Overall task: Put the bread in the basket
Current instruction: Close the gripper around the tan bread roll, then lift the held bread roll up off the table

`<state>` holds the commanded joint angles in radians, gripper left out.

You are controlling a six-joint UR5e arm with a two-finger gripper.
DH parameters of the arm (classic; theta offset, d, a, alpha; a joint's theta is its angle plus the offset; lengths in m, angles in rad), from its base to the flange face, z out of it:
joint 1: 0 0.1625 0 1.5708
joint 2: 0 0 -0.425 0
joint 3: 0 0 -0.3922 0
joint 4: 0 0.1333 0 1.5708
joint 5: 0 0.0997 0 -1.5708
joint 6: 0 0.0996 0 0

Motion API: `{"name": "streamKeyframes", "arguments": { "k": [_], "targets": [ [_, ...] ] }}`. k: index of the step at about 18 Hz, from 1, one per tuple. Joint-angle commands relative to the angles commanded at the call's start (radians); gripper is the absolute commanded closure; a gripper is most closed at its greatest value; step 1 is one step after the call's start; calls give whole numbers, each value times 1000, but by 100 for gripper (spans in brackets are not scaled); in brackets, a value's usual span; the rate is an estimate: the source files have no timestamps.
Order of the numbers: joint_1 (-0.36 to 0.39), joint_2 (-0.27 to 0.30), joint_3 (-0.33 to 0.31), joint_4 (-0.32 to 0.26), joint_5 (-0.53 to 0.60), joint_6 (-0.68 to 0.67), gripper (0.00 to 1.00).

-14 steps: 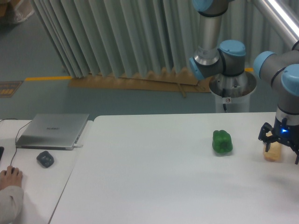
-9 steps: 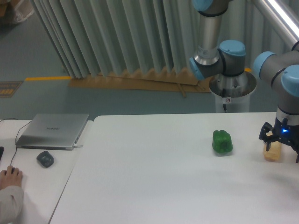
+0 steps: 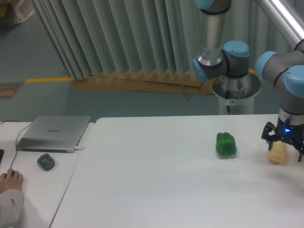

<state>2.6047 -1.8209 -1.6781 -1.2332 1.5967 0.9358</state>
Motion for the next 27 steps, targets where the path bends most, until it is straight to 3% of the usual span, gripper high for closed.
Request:
{"name": "streamKeyframes", "arguments": {
  "k": [4,7,12,27],
  "targets": [
    [9,2,-19,-11,3,-78,0],
    [5,23,-26,-69,3,-80,0],
    [3,51,-91,-84,15,-83,0],
    [-5,-46,-41,-83,86,-71,0]
  ]
}}
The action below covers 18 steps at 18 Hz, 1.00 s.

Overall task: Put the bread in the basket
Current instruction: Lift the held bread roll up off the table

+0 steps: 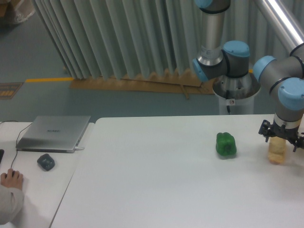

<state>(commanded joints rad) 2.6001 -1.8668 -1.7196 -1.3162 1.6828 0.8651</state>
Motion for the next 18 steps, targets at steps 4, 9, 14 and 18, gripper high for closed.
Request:
{"name": "streamKeyframes", "arguments": {
  "k": [4,9,14,18],
  "targets": [
    [-20,-2,-12,-2,20,-2,0],
    [-49,-12,-20,-2,32,-11,0],
    [-60,-29,-23,0,44,-9,10],
    [-57,-22,-18,-5,61,0,53]
  ]
}}
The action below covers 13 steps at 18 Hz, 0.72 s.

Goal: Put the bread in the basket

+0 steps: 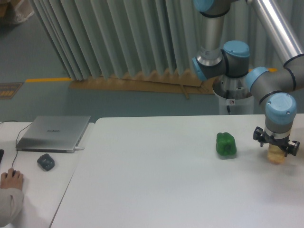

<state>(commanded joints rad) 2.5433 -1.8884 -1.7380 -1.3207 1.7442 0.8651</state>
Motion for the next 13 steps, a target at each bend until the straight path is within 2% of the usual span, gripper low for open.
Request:
{"name": "streamKeyframes", "arguments": {
  "k": [3,6,8,10,12,13],
  "targets": [
    [6,5,3,-9,-2,11,58],
    [3,9,6,-23,0,11,73],
    [9,11,14,-32,-2,11,73],
    [18,12,55,-76,-3,12,73],
    [49,25,133,-165,-12,41,73],
    [55,26,144,-170,-12,82,73]
  ]
}}
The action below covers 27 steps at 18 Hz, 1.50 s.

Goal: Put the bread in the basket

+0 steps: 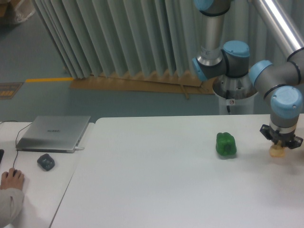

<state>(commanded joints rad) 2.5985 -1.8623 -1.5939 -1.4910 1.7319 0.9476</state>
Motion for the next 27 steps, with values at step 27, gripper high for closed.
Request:
{"name": "streamKeyframes", "arguments": {
  "k": [27],
  "targets": [
    [305,-55,132,195,-126,796,78]
  ]
}}
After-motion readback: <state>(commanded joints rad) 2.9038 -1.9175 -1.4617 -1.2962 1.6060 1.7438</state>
